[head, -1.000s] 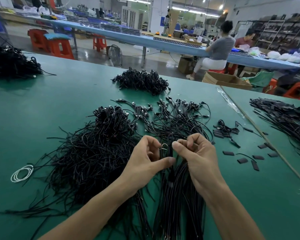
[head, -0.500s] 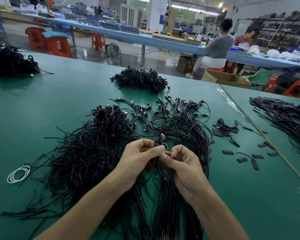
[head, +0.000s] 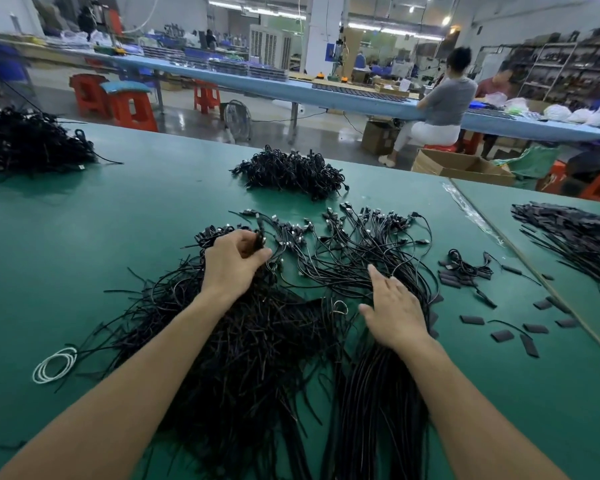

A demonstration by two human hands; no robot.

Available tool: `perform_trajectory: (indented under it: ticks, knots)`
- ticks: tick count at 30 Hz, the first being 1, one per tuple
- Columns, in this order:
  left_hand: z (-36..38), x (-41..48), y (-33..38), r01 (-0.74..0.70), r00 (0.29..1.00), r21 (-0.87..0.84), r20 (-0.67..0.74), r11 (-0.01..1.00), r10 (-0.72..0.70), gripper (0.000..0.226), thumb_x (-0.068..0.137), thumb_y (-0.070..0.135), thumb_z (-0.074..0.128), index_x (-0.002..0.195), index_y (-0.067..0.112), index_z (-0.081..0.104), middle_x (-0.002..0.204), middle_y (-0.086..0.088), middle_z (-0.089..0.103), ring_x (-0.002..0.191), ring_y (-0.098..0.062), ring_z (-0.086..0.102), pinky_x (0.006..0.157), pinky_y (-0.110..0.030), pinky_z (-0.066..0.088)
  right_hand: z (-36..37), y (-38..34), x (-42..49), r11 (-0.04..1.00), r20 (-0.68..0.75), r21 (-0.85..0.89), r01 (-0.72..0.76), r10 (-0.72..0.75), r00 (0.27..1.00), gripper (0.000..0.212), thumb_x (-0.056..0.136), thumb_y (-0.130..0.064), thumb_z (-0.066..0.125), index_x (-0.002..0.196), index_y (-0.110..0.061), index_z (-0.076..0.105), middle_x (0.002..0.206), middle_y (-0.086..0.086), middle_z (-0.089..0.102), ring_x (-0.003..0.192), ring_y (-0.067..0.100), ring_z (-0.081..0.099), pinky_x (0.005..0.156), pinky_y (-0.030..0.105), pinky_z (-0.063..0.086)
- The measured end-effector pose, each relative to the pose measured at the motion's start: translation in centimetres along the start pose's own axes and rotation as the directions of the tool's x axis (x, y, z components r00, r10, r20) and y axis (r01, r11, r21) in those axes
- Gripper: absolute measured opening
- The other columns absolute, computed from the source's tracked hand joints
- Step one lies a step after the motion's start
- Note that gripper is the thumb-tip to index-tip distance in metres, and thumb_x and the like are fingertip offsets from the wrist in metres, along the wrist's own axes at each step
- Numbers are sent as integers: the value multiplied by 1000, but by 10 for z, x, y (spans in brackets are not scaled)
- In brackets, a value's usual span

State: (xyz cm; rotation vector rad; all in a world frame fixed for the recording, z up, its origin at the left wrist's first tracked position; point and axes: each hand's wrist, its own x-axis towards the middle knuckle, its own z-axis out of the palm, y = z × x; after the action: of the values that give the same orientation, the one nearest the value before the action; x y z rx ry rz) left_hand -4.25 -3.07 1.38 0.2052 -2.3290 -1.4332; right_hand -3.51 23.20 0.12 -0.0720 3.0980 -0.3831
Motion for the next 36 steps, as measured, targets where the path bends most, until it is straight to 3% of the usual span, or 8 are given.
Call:
perform_trajectory:
  ticks: [5, 10, 15, 20, 24, 26, 30, 36]
  knots:
    - [-3, 30, -15, -76, 992, 239, -76, 968, 96, 34, 89, 11, 74, 122, 7, 67, 114, -8, 72, 94, -15, 63, 92, -23, 46, 9, 0, 3, 990, -216, -133, 56, -84, 973, 30, 102, -32, 49, 128, -22, 61, 118, 0, 65, 112, 22, 57, 98, 35, 44]
    - [0, 34, -23, -108, 985, 378, -82, 920, 149, 30, 90, 19, 73, 118, 13, 63, 110, -9, 62, 95, -24, 62, 88, -36, 53, -1, -11, -13, 975, -364, -189, 120, -183, 913, 17, 101, -20, 55, 101, -18, 72, 91, -2, 70, 79, 18, 63, 73, 29, 49]
    - [12, 27, -18, -117, 993, 598, 77, 793, 88, 28, 97, 34, 63, 108, 10, 71, 115, -6, 45, 89, -22, 54, 74, -35, 50, -33, -28, -21, 908, -369, 376, 184, -36, 929, 13, 102, -18, 51, 93, -18, 60, 83, -7, 60, 77, 10, 58, 61, 11, 42]
    - [12, 20, -2, -179, 984, 729, 128, 661, 126, 40, 92, 36, 64, 128, 19, 61, 121, -7, 46, 109, -24, 49, 85, -37, 49, -61, -33, -41, 835, -352, 463, 298, -135, 926, 22, 99, -31, 59, 81, -21, 65, 61, -14, 56, 58, -6, 54, 55, 6, 39]
    - [25, -14, 22, -510, 799, 307, 516, 804, 310, 44, 88, 22, 68, 130, 31, 57, 124, 5, 60, 107, -4, 54, 100, -28, 45, -70, -34, -48, 706, -370, 639, 306, -67, 927, 22, 98, -34, 60, 82, -23, 69, 58, -13, 62, 53, 6, 52, 52, 18, 39]
    - [34, -42, 36, -254, 707, -105, 659, 961, 259, 26, 99, 32, 51, 118, 24, 67, 113, 5, 70, 98, -4, 65, 96, -32, 53, -71, -35, -51, 623, -372, 719, 309, -31, 928, 20, 97, -35, 61, 81, -26, 70, 72, -3, 69, 62, 12, 58, 61, 24, 49]
    - [37, -78, 53, 347, 648, -429, 753, 834, 118, 72, 96, 68, 25, 71, 14, 65, 67, -4, 65, 60, -19, 61, 63, -31, 53, -75, -24, -56, 545, -448, 775, 321, 113, 887, 17, 96, -35, 62, 80, -31, 67, 75, 1, 69, 59, 16, 53, 66, 30, 54]
    - [25, -88, 67, 306, 549, -387, 818, 870, 171, 40, 95, 54, 50, 77, 23, 68, 61, 11, 44, 49, -3, 40, 41, -16, 40, -68, -5, -57, 476, -460, 832, 284, 306, 833, 22, 97, -34, 61, 76, -30, 68, 65, -3, 63, 56, 9, 49, 58, 22, 49]
